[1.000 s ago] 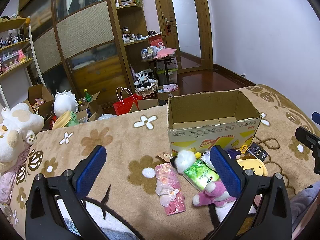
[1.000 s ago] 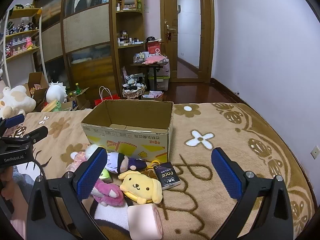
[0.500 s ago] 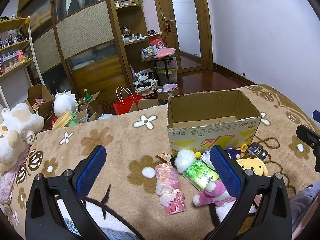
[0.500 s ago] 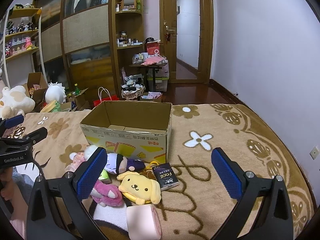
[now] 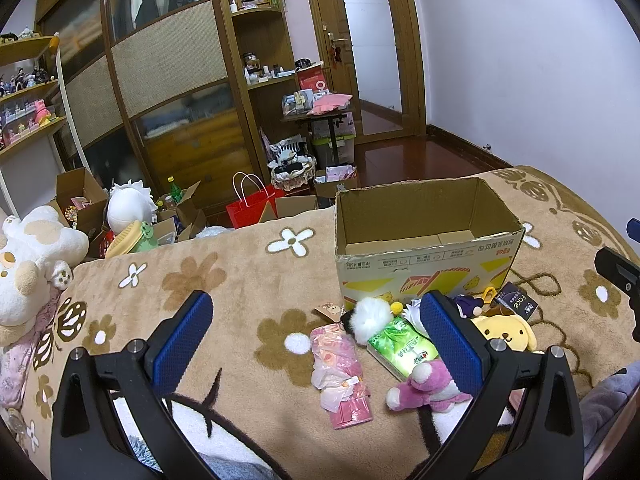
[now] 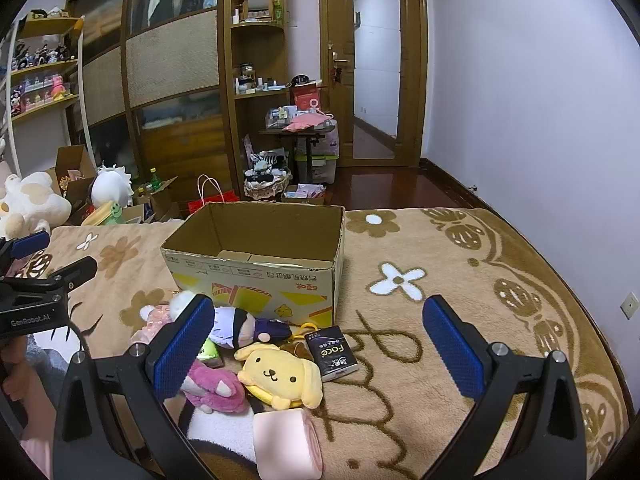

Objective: Organize soft objects

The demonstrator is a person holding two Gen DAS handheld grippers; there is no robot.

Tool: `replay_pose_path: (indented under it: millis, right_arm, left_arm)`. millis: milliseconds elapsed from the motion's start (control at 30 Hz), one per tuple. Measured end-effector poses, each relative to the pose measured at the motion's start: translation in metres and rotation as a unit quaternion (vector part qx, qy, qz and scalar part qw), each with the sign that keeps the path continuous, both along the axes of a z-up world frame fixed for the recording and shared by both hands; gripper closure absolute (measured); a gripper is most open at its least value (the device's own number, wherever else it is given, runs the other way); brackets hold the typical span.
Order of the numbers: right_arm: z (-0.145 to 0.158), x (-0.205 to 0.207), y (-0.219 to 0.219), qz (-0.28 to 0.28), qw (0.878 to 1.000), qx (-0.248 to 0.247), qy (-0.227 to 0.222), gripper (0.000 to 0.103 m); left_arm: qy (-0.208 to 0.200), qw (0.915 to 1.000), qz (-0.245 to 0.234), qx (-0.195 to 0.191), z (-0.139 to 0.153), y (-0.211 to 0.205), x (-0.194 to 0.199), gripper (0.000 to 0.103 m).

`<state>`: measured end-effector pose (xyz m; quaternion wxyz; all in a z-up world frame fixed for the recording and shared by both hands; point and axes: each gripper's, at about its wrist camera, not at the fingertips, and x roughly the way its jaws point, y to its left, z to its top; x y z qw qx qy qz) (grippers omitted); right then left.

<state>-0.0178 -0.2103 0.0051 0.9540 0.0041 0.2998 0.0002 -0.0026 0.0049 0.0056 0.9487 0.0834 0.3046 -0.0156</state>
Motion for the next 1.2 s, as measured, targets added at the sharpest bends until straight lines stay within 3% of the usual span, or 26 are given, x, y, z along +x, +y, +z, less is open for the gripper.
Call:
replay_pose_path:
  millis: [667, 1200]
  right_arm:
    - [-0.002, 0.001, 0.001, -0.001, 1.000, -0.001, 0.014, 0.000]
    - [-0.037, 0.019, -0.002, 0.022, 0.991, 0.021, 0.128, 0.000]
  left_arm:
    - [0.006, 1.0000, 0.003, 0.003, -0.001, 0.000, 0.001, 0.001]
    - [0.137, 0.9903, 0.021, 0.000, -0.037, 0.008, 0.037, 0.001]
